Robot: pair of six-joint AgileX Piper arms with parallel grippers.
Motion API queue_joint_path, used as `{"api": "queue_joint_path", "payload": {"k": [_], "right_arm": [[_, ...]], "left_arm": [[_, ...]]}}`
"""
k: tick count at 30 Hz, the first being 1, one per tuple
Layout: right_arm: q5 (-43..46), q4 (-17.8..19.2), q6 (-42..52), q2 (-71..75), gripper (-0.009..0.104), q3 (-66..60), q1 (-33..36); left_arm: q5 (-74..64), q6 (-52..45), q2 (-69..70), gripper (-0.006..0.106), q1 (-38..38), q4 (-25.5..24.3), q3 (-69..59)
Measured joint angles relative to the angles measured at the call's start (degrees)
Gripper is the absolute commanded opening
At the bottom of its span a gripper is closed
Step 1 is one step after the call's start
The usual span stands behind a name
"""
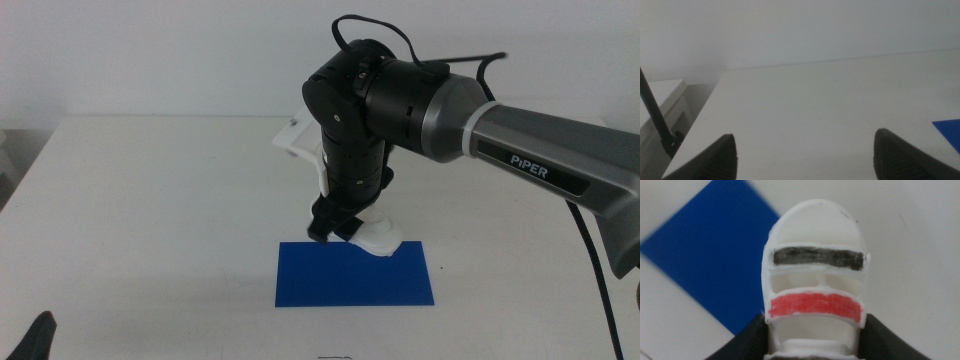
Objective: Use one arm to grab the shoe from the table and place it on the mat.
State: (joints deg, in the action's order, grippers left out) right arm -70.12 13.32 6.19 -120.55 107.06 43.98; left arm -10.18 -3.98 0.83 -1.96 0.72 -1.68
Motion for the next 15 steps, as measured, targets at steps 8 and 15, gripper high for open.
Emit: {"api": "queue_joint_path", "payload": {"k": [8,15], "right_arm": [[-0.24,-1.92,17.62,0.0,-0.001,0.0,0.0],[-0.3,-3.42,25.3,0.0,-0.001,0.0,-0.73]], "left_arm": [[0.0,0.0,0.0,0.094,0.0,0.0,0.0],[0.0,0.0,0.0,0.094,0.0,0.0,0.0]]}}
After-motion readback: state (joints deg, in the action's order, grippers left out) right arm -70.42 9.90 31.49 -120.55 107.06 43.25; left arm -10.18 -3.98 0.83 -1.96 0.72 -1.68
